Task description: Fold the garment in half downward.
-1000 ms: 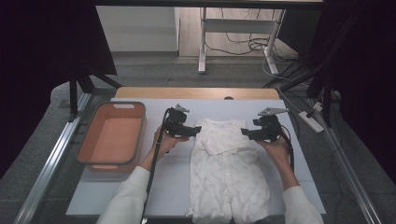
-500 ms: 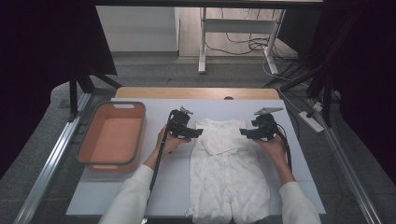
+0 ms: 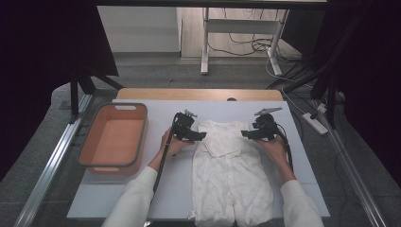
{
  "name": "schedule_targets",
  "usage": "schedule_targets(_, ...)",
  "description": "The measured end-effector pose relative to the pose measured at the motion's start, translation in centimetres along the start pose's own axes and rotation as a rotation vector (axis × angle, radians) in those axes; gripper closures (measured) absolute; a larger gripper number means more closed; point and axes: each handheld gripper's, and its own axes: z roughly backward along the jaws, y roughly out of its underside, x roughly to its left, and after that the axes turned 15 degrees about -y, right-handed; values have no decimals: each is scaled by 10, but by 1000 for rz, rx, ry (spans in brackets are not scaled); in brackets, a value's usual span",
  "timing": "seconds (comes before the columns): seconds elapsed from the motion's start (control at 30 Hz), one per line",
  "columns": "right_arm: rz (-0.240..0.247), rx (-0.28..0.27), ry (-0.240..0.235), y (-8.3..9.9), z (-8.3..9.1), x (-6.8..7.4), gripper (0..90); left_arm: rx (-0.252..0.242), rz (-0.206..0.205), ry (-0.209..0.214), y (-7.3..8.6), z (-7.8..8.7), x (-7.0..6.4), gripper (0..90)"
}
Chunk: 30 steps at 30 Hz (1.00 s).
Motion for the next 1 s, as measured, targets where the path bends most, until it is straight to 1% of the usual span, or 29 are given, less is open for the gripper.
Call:
schedule_targets(0.1,1,0,1,-2,-1,1,293,-11,-1,-4,-2,-3,0,219)
schedule_targets(0.17,7,-3,2,-2,-4,1,300,-1,7,8,-5,-6,0,226)
schedule_targets(0.23,2,11,13,-2,-8,0,308,6,7,13,-9,-8,0,228)
schedule_targets(0.33,-15,14,15,0,-12,-5,323,20,1,-3,-13,-12,-1,229)
schedule_targets(0.43,-36,10,7,0,-17,-9,330,33,-2,-11,-13,-17,-1,243)
schedule_targets(0.53,-26,27,18,-2,-20,-10,337,57,-1,-13,-11,-23,-1,242)
schedule_targets(0.6,-28,31,19,-4,-21,-11,344,62,-2,-15,-11,-25,-1,246)
schedule_targets(0.7,-29,44,20,-6,-22,-12,364,67,-6,-10,-10,-28,-2,293)
schedule_targets(0.73,-25,44,21,-6,-23,-12,370,68,-8,-18,-10,-27,-2,301)
schedule_targets(0.77,-22,46,26,-5,-24,-12,388,67,-6,-15,-10,-27,-2,331)
schedule_targets(0.83,-28,53,15,-4,-25,-12,410,65,-4,-4,-10,-26,-3,414)
schedule_targets(0.87,-30,61,13,-4,-27,-12,425,66,-11,-1,-10,-25,-4,456)
schedule_targets(0.9,-25,68,20,-3,-28,-11,437,65,-11,8,-10,-25,-5,528)
schedule_targets(0.93,-15,69,26,-3,-29,-10,463,67,-17,27,-10,-25,-6,581)
schedule_targets(1.0,-8,66,15,-4,-30,-8,565,66,-31,50,-9,-24,-11,702)
